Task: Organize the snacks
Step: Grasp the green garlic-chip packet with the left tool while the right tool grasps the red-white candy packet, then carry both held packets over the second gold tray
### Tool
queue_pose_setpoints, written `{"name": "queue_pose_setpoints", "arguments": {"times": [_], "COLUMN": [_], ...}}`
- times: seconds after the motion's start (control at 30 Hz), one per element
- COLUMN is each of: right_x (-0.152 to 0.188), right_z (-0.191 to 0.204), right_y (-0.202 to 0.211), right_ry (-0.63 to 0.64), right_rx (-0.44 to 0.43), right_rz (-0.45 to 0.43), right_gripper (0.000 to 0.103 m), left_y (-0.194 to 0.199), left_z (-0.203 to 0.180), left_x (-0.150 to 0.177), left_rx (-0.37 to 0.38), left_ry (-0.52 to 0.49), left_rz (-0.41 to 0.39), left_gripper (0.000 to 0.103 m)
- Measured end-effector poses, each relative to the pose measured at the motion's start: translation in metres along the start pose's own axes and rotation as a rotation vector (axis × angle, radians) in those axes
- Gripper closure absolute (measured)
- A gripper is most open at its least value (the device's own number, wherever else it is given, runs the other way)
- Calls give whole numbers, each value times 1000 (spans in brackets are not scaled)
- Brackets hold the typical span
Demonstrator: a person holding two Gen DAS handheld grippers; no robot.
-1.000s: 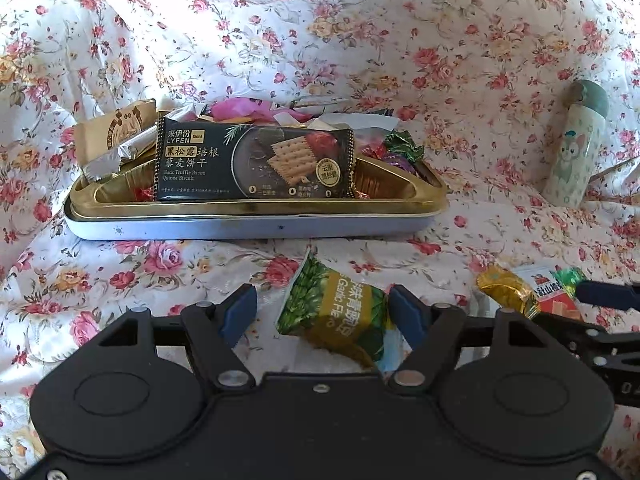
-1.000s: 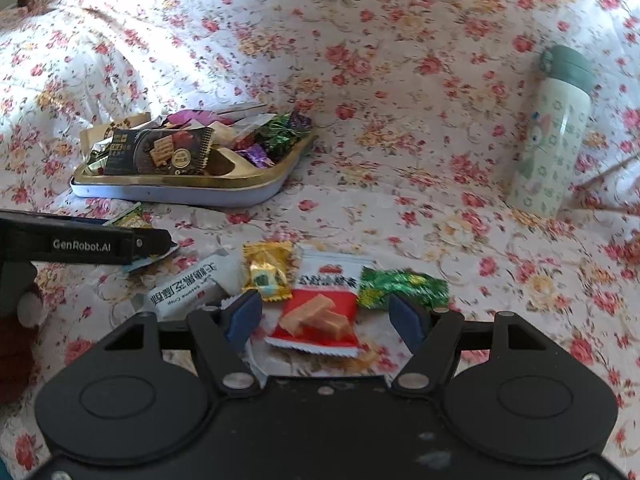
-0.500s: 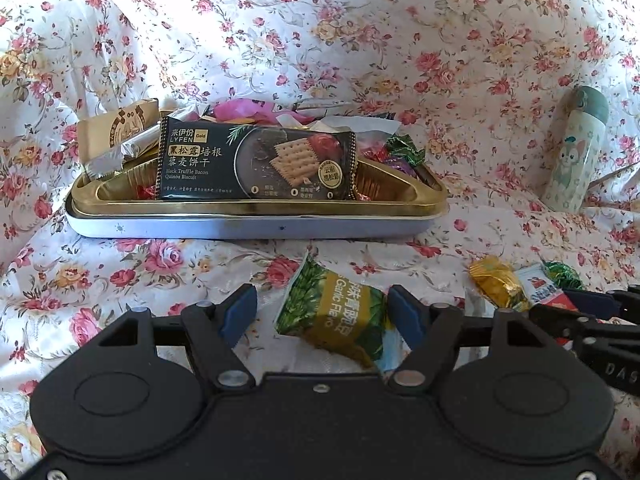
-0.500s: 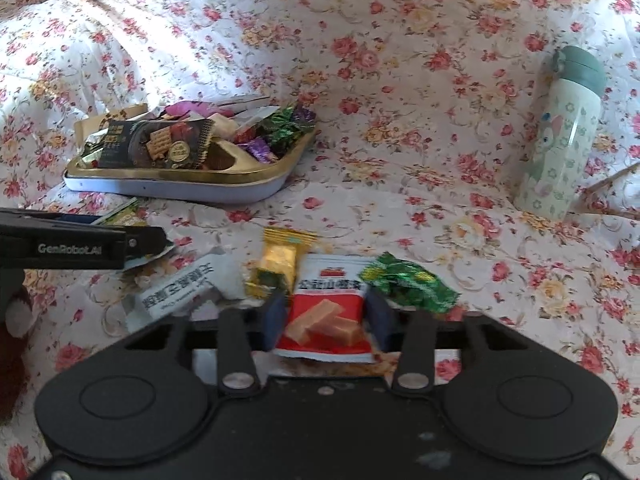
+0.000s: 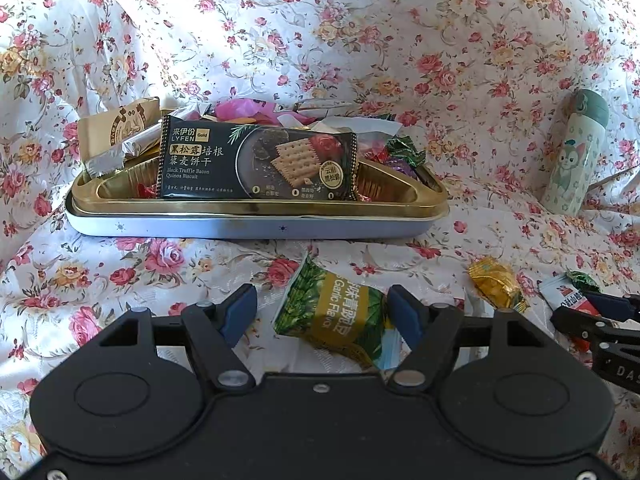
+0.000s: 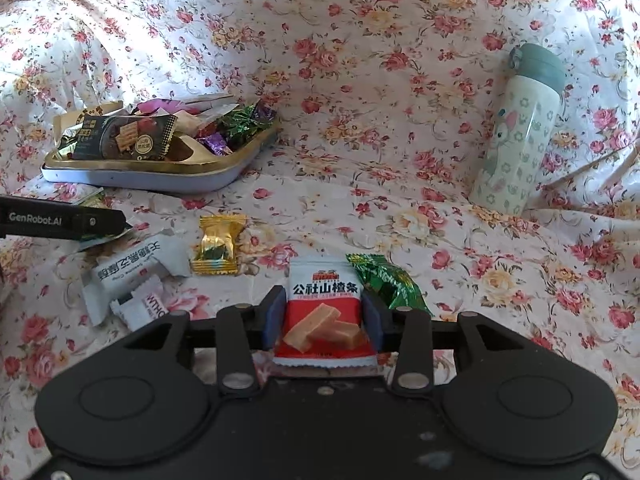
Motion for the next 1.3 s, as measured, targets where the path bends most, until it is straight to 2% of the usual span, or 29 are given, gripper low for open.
{"name": "queue_pose_setpoints", "arguments": {"times": [0.2, 0.43, 0.63, 0.73, 0.87, 0.97, 1.03, 1.17, 1.3], "right_x": [1, 2, 2, 2, 2, 2, 2, 2, 2], "right_z": [1, 3, 5, 5, 4, 3, 3, 2, 2], "right_y": [0, -1, -1, -1, -2, -2, -2, -2, -2], "right_ry": [2, 22, 33, 34, 29, 25, 24, 18, 11], "right_rx": [-6, 11, 19, 20, 17, 14, 13, 10, 8], "right_rz": [-6, -5, -4, -5, -5, -5, -5, -5, -6], "right_gripper": [63, 63, 63, 63, 63, 63, 63, 63, 63], "left_y": [0, 2, 3, 9, 24, 44, 62, 95, 127], "left_z": [0, 1, -4, -4, -8, -15, -20, -30, -36], "left_x": [0, 1, 2, 1, -1, -3, -3, 5, 22], "left_rx": [-2, -15, -31, -24, -54, -80, -66, -18, -5], "left_ry": [1, 2, -35, -19, -46, -101, -126, -121, -119], "left_rz": [-3, -16, -13, 4, 29, 33, 32, 62, 83], "left_gripper": [30, 54, 55, 55, 55, 55, 55, 55, 55]}}
Point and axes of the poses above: each gripper's, at about its wrist camera, not at the fingertips, and y roughly against the way its jaws point, z to its left, x to its underside, the point moved 5 cm from there along -y, roughly the way its jaws point, and after that the axes turned 6 degrees about -x, right-handed, at the moved point
